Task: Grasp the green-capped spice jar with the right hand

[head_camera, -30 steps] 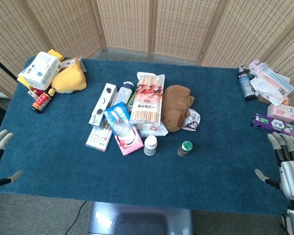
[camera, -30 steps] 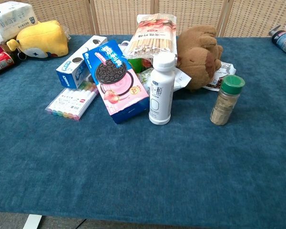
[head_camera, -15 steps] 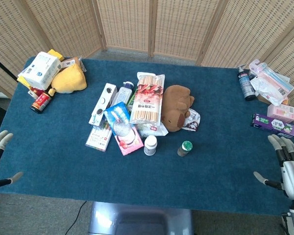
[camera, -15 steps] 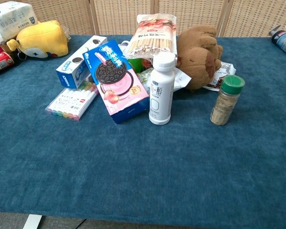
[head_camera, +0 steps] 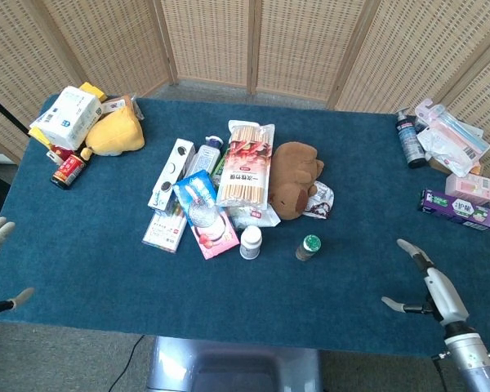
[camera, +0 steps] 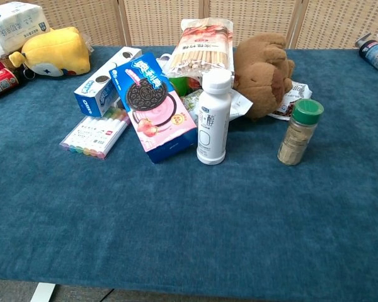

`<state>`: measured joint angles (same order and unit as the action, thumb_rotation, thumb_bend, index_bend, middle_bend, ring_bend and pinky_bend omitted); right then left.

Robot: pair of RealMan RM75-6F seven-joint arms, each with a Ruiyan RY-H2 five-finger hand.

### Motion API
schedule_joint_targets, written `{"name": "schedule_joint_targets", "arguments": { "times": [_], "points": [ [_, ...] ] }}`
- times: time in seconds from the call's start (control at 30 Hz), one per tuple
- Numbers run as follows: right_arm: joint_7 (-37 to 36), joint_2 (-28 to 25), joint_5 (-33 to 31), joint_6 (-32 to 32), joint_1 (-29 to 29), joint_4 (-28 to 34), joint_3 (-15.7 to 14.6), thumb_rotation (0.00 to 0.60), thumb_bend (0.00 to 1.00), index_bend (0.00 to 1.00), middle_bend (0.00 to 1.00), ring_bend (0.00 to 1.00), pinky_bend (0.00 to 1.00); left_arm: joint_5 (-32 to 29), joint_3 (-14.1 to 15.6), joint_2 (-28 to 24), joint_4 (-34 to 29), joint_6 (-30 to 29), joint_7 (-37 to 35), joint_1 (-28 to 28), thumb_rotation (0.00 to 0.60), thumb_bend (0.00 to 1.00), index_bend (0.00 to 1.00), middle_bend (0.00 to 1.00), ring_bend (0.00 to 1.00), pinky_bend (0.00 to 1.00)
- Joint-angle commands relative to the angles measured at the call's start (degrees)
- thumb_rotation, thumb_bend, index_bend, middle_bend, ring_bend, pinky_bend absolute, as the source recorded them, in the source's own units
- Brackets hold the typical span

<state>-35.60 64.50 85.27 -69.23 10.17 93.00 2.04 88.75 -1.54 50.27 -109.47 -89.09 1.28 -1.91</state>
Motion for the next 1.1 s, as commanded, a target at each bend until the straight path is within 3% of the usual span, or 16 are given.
{"name": "schedule_joint_targets", "arguments": {
  "times": [0.03,0.5,1.1],
  "points": [
    [0.54,1.65,-1.43,1.84,1.73,-0.21,0.90,0.600,0.00,0.00,0.00,0.00,0.00,-0.21,-0.08,-0.27,-0.21,-0.12,-0.26,0.11,0.600,0.00,0.08,0.00,0.00,0.00],
    [7.32,9.75,-8.23,7.44,7.24,1.51,4.88,0.600,0.00,0.00,0.00,0.00,0.00,0.99,0.38,-0.42,-0.78,-0.36,0.43,0.36,0.600,0.00,0.08,0.00,0.00,0.00],
    [6.49,20.72,-11.11,8.63,10.30,-4.53,7.51,0.600,0.00,0.00,0.00,0.00,0.00,-0.19,0.04,-0.62,-0.62,-0.44,0.14,0.58,0.600,0.00,0.08,0.00,0.00,0.00]
  ]
}}
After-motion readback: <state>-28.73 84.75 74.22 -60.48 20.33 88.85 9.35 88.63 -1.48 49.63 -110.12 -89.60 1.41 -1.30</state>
